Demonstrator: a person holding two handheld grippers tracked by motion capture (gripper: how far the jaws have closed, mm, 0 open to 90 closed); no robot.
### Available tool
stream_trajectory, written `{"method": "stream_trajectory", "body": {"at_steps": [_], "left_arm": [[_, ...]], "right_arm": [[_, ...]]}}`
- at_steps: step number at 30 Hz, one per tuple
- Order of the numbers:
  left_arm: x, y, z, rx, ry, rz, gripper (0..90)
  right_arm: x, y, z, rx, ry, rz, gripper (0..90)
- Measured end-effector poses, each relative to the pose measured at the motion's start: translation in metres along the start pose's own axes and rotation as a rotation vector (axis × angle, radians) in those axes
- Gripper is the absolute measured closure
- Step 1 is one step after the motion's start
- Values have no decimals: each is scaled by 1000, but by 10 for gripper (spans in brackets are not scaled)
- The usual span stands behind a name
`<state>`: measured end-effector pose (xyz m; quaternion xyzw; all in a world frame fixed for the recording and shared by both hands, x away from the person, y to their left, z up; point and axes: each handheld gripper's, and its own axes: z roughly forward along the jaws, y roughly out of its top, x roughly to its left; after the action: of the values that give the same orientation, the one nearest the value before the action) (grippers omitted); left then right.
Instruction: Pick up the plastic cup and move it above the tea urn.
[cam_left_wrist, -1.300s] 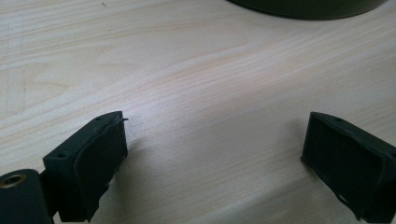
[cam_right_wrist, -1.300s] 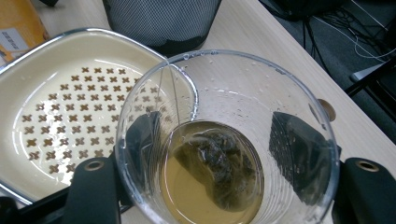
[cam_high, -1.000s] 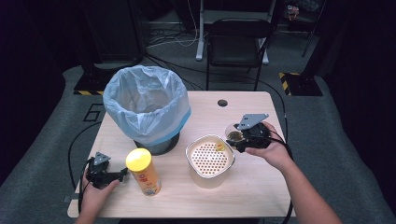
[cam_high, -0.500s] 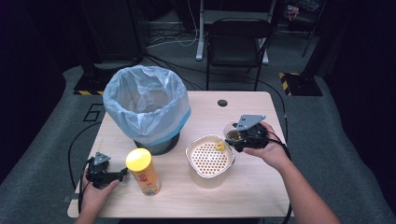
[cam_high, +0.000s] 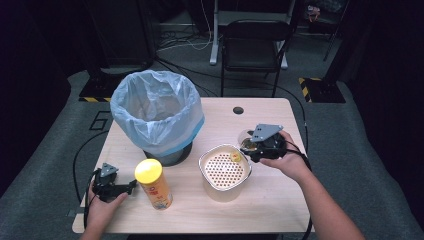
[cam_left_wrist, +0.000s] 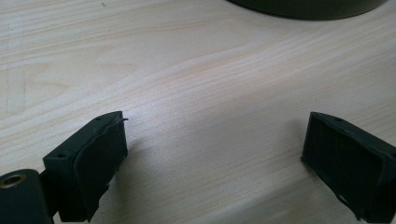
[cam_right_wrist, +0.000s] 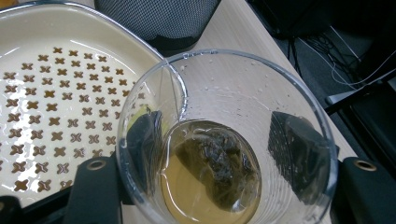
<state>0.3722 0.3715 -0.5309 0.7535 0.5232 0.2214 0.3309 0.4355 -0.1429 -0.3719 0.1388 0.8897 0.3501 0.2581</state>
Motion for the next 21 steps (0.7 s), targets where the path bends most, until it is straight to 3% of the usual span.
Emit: {"method": "stream_trajectory", "body": {"at_steps": [13,21], "left_arm": [[0,0,0,1,1,1,63],[0,0,0,1,0,0,63]], "right_arm": [[3,4,1,-22,-19,-87,359],[9,13,1,-37,-53,-209,362]]}}
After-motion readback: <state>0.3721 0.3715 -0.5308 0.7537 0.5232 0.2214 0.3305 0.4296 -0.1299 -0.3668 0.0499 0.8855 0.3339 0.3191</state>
